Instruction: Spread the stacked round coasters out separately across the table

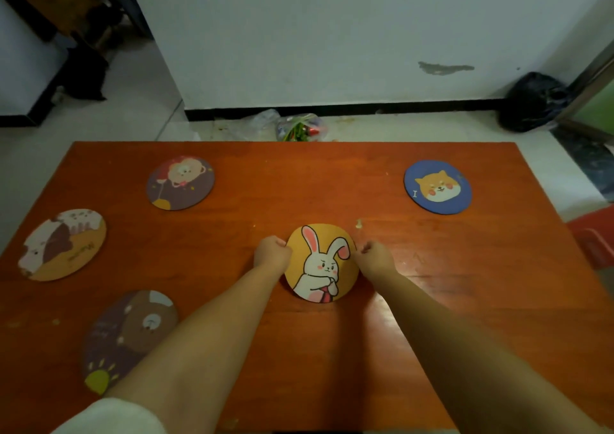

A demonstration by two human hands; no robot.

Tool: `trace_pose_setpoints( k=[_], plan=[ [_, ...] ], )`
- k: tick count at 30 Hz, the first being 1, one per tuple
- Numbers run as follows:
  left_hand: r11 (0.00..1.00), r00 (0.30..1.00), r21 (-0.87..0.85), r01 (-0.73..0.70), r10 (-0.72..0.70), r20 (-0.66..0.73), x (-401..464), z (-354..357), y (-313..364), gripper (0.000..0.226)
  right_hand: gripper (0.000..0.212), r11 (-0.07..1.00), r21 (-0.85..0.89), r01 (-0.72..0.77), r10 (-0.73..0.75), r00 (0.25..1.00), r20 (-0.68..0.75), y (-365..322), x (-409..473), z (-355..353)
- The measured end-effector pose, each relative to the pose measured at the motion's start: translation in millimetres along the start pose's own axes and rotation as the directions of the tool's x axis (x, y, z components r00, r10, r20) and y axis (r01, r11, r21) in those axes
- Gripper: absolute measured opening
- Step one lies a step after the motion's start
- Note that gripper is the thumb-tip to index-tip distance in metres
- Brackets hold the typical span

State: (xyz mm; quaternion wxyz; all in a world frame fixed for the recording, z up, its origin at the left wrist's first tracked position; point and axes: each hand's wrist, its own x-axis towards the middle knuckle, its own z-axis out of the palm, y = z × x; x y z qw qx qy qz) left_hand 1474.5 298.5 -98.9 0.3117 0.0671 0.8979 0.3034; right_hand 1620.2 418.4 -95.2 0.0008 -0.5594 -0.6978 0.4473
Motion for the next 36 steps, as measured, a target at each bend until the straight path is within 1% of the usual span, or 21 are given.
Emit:
trace_pose_setpoints(
  k=[3,5,7,10,12,14,17,19,22,24,26,28,30,32,34,35,36],
  plan=[
    [0.998,0.999,-0.063,-0.029,0.031,0.037,-19,4,3,0.018,0.035,0.995,0.077,0.061,-0.058,0.997,-0.046,13,-13,-12],
    [0.993,0.995,-0.112,-0.039,0.049,0.091,-34,11,7,0.009,0.035,0.994,0.077,0.074,-0.069,0.996,-0.060,26,-22,-28],
    [0.991,0.983,-0.131,-0.028,0.051,0.175,-52,20,11,0.003,0.034,0.997,0.059,0.057,-0.054,0.997,-0.062,42,-26,-51],
    [0.992,0.959,-0.124,-0.030,0.063,0.276,-81,46,23,0.015,0.026,0.999,0.027,0.046,-0.045,0.998,-0.052,71,-31,-89],
    [0.995,0.952,-0.095,-0.044,0.070,0.297,-88,56,29,0.025,0.021,0.998,-0.008,0.057,-0.058,0.996,-0.066,80,-29,-99],
    [0.995,0.950,-0.092,-0.035,0.061,0.306,-105,82,38,0.028,0.022,0.997,-0.046,0.066,-0.069,0.996,-0.062,102,-31,-125],
    [0.996,0.952,-0.084,-0.029,0.053,0.302,-134,128,53,0.029,0.030,0.994,-0.091,0.057,-0.064,0.995,-0.073,143,-26,-164],
    [0.997,0.953,-0.049,-0.053,0.065,0.294,-150,157,57,0.030,0.030,0.992,-0.120,0.046,-0.053,0.997,-0.059,166,-25,-183],
    [0.992,0.969,0.064,-0.108,0.090,0.231,-170,188,59,0.034,0.024,0.990,-0.136,0.041,-0.045,0.999,-0.031,194,-22,-197],
    [0.976,0.978,0.159,-0.146,0.118,0.171,-177,198,58,0.037,0.025,0.990,-0.122,0.065,-0.067,0.998,-0.018,205,-21,-198],
    [0.966,0.984,0.207,-0.155,0.133,0.116,-179,203,54,0.037,0.019,0.992,-0.093,0.089,-0.090,0.996,-0.006,210,-21,-196],
    [0.960,0.987,0.236,-0.152,0.134,0.090,-178,205,50,0.036,0.017,0.989,-0.103,0.108,-0.109,0.994,-0.002,212,-18,-195],
    [0.938,0.986,0.306,-0.164,0.144,0.089,-179,208,46,0.026,0.017,0.980,-0.168,0.108,-0.109,0.994,0.005,214,-15,-192],
    [0.907,0.984,0.382,-0.180,0.168,0.064,-182,210,47,0.005,0.018,0.957,-0.265,0.115,-0.117,0.993,0.007,217,-13,-190],
    [0.884,0.979,0.424,-0.197,0.203,0.031,-181,210,49,0.025,0.016,0.933,-0.336,0.129,-0.133,0.991,0.012,215,-13,-189],
    [0.885,0.976,0.418,-0.205,0.217,0.018,-181,209,46,0.033,0.015,0.922,-0.356,0.153,-0.160,0.987,0.008,215,-12,-189],
    [0.885,0.974,0.412,-0.217,0.226,0.027,-183,207,44,0.037,0.015,0.919,-0.358,0.168,-0.175,0.985,0.012,214,-12,-190]
  ],
)
